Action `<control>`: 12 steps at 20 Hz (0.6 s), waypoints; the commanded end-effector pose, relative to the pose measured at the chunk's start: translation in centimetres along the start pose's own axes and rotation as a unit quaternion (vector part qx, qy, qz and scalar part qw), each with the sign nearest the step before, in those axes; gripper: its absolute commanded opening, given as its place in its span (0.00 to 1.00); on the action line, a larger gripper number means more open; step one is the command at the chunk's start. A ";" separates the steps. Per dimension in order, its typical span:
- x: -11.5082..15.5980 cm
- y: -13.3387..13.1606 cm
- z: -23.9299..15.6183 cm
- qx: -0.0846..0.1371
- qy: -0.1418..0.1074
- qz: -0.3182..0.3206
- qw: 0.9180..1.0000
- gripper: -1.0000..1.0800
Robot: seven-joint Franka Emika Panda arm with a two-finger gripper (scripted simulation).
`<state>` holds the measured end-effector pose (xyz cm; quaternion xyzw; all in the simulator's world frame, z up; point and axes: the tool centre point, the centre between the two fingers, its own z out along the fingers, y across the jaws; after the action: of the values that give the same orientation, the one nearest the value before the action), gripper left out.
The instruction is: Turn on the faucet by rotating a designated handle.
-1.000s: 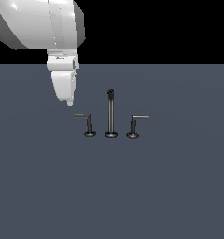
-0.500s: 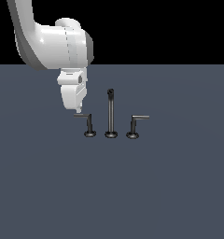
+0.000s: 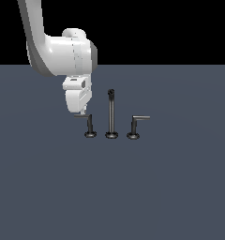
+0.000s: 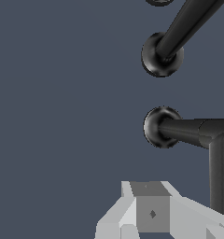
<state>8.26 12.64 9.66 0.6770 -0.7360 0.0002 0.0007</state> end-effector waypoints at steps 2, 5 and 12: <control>0.0 -0.1 0.0 0.000 0.000 0.001 1.000 0.00; -0.1 0.1 -0.2 0.000 -0.001 -0.002 1.000 0.00; -0.5 1.0 -0.2 0.000 -0.001 -0.002 1.000 0.00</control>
<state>7.71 12.94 9.83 0.6779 -0.7352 0.0001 0.0000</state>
